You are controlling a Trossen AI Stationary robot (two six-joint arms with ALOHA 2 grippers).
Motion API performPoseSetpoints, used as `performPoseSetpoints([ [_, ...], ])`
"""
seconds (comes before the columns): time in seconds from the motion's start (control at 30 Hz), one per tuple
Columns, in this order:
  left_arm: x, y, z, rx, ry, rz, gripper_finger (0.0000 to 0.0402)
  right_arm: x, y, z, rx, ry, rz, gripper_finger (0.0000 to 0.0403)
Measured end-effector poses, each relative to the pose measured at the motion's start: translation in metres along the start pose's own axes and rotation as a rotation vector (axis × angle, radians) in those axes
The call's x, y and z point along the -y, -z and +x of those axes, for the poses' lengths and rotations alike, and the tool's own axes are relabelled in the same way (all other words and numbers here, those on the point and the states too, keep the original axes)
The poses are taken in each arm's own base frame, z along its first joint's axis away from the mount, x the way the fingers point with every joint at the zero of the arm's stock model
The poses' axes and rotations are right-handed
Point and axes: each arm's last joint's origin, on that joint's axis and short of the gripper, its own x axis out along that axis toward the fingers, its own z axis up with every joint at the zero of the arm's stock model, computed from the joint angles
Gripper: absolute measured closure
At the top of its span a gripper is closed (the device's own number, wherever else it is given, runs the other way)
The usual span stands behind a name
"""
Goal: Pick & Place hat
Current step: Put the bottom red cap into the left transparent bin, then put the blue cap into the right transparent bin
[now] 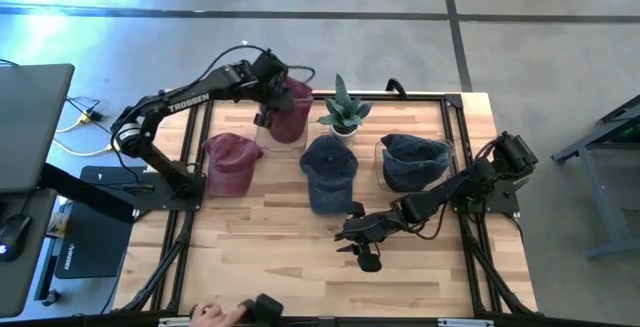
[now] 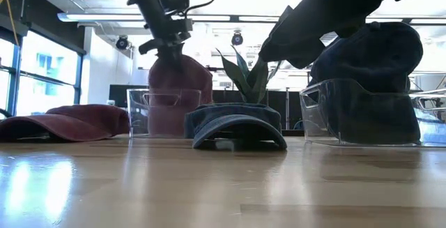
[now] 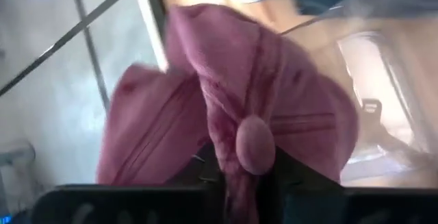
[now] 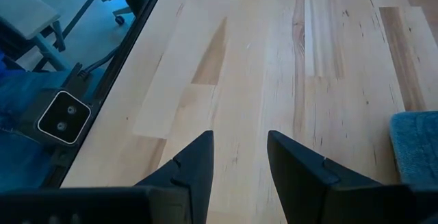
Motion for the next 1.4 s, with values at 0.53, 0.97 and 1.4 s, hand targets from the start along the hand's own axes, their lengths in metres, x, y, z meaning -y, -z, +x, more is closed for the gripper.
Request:
performPoseSetpoints([
  [0.53,-0.018,0.026,-0.030,-0.077,-0.205,-0.354,0.0243,0.000,0.000,0.000,-0.001,0.000,0.000,0.0269],
  [0.97,0.025,0.006,-0.088,0.003,-0.092,-0.664,0.0265,0.005,0.015,0.000,-0.006,0.014,0.029,0.0269],
  [1.4,0.158,-0.029,-0.025,-0.182,0.226,-0.689,0.0365,-0.007,0.028,-0.001,-0.070,0.044,0.055,0.0269],
])
